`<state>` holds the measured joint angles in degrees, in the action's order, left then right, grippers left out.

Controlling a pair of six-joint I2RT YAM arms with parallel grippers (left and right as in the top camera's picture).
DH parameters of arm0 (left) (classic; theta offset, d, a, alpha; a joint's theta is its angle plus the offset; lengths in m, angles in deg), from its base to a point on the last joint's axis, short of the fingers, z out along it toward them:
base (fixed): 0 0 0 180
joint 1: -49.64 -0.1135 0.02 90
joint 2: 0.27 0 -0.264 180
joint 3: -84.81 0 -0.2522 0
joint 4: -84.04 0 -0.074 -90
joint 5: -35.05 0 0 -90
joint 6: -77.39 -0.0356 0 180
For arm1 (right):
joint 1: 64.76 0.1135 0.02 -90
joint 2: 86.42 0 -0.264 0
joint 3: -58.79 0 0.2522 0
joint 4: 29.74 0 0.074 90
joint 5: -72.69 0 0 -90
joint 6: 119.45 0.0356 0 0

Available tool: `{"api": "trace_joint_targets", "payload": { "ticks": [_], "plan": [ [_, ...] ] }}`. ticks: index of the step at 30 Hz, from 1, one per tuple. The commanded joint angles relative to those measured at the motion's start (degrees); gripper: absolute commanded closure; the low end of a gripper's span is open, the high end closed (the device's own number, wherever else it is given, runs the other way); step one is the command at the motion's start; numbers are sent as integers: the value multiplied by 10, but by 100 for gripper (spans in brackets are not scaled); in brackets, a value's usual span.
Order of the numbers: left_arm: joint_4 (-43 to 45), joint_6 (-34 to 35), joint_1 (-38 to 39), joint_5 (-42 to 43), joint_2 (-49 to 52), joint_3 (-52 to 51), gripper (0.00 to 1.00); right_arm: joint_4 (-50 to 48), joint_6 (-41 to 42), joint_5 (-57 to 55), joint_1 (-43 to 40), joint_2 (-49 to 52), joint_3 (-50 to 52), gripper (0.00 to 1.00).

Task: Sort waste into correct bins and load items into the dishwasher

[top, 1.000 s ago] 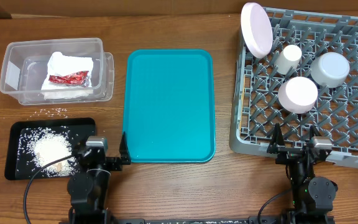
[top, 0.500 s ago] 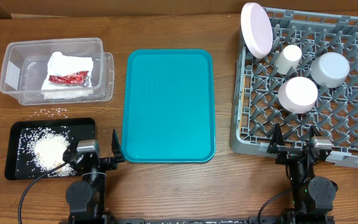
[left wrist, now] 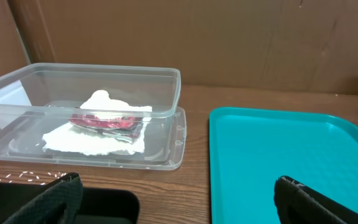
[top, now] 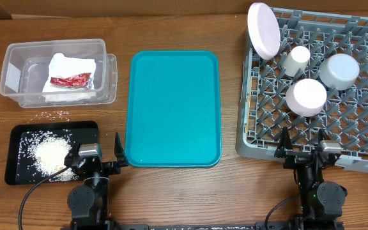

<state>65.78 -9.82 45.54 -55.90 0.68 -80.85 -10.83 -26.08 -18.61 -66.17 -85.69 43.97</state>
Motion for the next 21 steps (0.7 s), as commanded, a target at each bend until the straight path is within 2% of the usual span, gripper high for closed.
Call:
{"api": "trace_joint_targets", "payload": {
  "ticks": [1, 21],
  "plan": [
    [1, -11, 4, 0, -8, -3, 0, -3, -2, 3, -2, -6, 6, 0],
    [1, -11, 4, 9, -8, -3, 0, -3, -2, 3, -2, -6, 6, 0]
  ]
}}
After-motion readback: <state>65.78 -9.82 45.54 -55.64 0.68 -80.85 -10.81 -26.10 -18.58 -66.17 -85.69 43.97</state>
